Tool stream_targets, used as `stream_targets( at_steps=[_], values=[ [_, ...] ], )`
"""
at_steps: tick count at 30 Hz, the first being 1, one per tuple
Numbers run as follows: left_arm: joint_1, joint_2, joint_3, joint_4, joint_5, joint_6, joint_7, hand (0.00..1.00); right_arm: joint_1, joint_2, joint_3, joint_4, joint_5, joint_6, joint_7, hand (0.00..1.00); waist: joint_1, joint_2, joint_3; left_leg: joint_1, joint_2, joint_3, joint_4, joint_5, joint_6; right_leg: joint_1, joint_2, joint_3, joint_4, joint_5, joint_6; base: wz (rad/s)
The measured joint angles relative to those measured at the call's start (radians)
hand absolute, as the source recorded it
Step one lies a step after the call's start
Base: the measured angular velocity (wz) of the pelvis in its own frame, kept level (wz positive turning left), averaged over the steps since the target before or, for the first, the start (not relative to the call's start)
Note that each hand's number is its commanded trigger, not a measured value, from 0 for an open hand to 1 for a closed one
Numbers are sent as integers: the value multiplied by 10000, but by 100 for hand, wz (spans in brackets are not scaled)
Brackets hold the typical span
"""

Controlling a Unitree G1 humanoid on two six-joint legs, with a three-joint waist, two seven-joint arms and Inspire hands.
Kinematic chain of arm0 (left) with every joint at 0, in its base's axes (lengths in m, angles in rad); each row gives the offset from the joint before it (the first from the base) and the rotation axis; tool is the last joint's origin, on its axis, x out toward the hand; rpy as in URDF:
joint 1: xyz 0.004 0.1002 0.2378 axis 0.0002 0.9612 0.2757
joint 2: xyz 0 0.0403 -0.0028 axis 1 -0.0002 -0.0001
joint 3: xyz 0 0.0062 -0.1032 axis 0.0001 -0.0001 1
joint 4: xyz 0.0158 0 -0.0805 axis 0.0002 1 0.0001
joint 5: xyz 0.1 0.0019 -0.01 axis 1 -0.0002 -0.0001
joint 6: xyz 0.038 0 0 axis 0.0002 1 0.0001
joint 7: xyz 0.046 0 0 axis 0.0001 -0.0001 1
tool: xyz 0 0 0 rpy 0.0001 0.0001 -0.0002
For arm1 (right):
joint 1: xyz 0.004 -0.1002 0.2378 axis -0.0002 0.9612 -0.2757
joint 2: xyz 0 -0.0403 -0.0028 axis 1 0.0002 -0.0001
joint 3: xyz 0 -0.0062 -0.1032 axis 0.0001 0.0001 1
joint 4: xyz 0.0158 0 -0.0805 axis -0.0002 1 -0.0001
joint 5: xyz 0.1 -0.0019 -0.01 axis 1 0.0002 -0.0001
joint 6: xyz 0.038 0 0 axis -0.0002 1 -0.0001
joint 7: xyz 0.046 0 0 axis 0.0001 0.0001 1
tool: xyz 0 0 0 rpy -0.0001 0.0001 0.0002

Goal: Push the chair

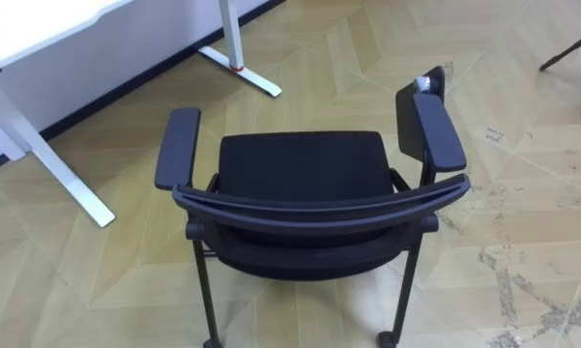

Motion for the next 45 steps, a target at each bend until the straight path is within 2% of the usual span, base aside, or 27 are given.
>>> stream_targets(
  at_steps=[7,12,16,21,24,25,30,32,37,38,39,40,41,45],
  values=[
    [-13,-51,165,150,-34,0,327,0,101,35,-512,111,328,24,-147,0,-25,34,19,28,-2,0,0,0,0,5,4,30,2,-8,5,0],
    [115,-81,471,149,-52,57,443,0,183,39,-538,114,358,133,-268,0,-23,13,3,7,-7,-7,0,0,0,-9,0,23,1,-15,5,0],
    [237,-85,819,152,-67,143,447,0,170,54,-917,116,308,216,-547,0,-227,-34,-36,-14,-33,-31,-3,0,0,22,-26,-42,-10,-23,18,4],
    [347,-87,926,160,-579,293,444,0,252,120,-996,140,299,334,-839,0,-261,-67,-47,153,-34,-20,-6,-7,7,210,-20,-24,-80,-25,23,0],
    [386,-137,1340,454,-926,355,438,0,278,135,-1247,209,253,440,-872,0,-260,-81,-30,322,-35,-19,-6,-17,18,370,-18,24,-129,-25,22,-4],
    [409,-137,1486,537,-1114,430,438,0,309,134,-1348,235,253,487,-852,0,-260,-69,-53,332,-36,-19,-6,-18,19,377,-18,30,-139,-26,23,0],
    [457,-142,1978,542,-1101,585,454,0,343,123,-1746,307,230,644,-763,0,-256,-26,-48,363,-35,-21,-6,-25,31,390,-19,36,-133,-26,22,0],
    [532,-105,2301,547,-1043,642,642,0,333,84,-2117,474,93,650,-790,0,-240,15,-43,394,-33,3,-5,-40,41,391,-19,148,-117,-26,22,-5],
    [653,76,2731,529,-802,877,1446,0,421,41,-2340,481,86,654,-901,0,-267,99,-36,473,-34,-5,-1,-93,70,426,-19,225,-72,-29,26,-3],
    [618,86,2838,516,-700,956,1653,0,389,9,-2338,478,80,690,-907,0,-268,194,-68,498,-35,-6,-2,-112,81,433,-19,239,11,-36,38,0],
    [576,97,2861,516,-622,983,1767,0,367,-16,-2343,477,80,738,-904,0,-270,192,-57,508,-35,-4,-2,-122,91,434,-20,245,27,-39,43,4],
    [446,128,3064,503,-477,1057,1991,0,323,-69,-2360,481,70,828,-898,0,-268,278,-68,535,-37,-18,-1,-124,94,474,-20,234,26,-39,43,5],
    [342,195,3269,378,-264,1147,2264,0,292,-137,-2373,481,5,868,-886,0,-270,310,-42,585,-37,-30,-1,-130,98,527,-18,215,23,-43,47,6],
    [169,539,3286,23,543,1178,2804,0,229,-452,-2549,472,-389,855,-918,0,-292,477,4,617,-35,-25,1,-198,112,544,-19,216,42,-77,56,0]
  ],
)
